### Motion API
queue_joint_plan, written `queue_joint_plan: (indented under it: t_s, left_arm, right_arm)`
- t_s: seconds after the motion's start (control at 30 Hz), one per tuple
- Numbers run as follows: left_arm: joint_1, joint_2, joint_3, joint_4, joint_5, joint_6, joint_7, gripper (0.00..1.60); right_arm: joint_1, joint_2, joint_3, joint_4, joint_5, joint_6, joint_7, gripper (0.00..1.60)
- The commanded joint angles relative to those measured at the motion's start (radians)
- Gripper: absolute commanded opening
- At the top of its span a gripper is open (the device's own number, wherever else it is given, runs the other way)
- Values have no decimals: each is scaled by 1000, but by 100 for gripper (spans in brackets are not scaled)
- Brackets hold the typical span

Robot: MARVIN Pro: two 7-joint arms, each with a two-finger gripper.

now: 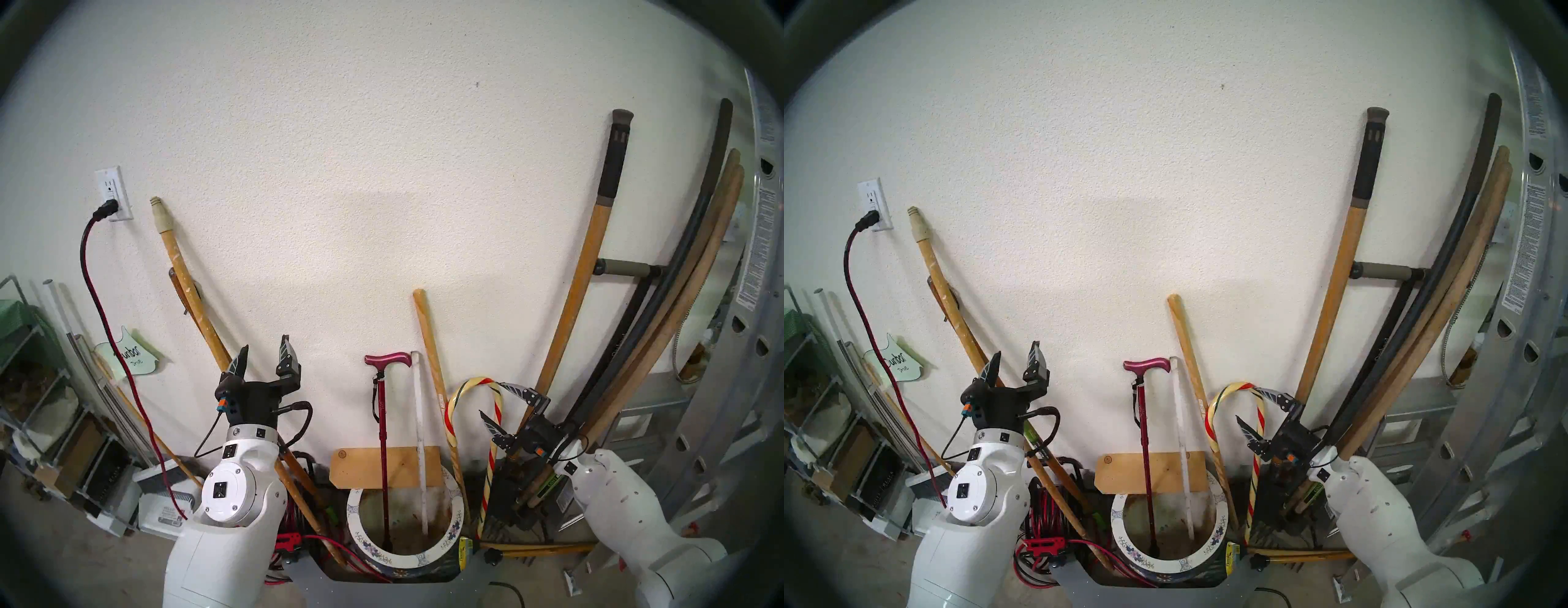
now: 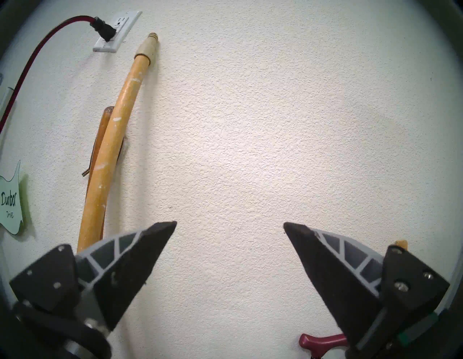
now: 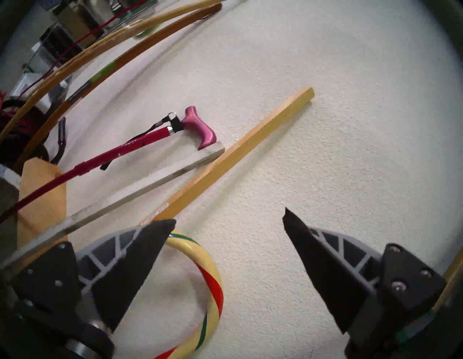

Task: Take wooden sticks or brooms out of the pot

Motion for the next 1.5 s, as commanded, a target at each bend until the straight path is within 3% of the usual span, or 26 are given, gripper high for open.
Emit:
queue_joint_plan:
  t_s: [0.0,0.3,0.53,0.63,0.73,1.07,1.27,1.37,1.47]
  left_arm:
    - [0,1,-2,0,0,0,0,160]
    - [0,1,-2,0,0,0,0,160]
    - [0,2,-2,0,0,0,0,160]
    - [0,2,-2,0,0,0,0,160]
    - [0,2,-2,0,0,0,0,160]
    - [0,2,-3,0,0,0,0,160]
    - [32,54,2,-68,26,137,4,160]
    - [30,71,9,-69,17,169,-22,160]
    - [6,84,30,-64,48,246,-14,160]
  right_arm:
    - [-65,-60,19,-59,156,49,66,160]
    - [-124,-102,41,-158,374,202,201,160]
    - [-171,-114,50,-236,486,328,287,160]
    - [-178,-125,58,-243,489,339,271,160]
    - [-167,-143,63,-216,488,305,244,160]
    - [-168,-146,65,-217,487,304,243,160]
    - [-168,-146,65,-217,487,304,243,160]
    - [-168,-146,65,-217,487,303,243,160]
    - [-167,-146,64,-217,487,303,242,160]
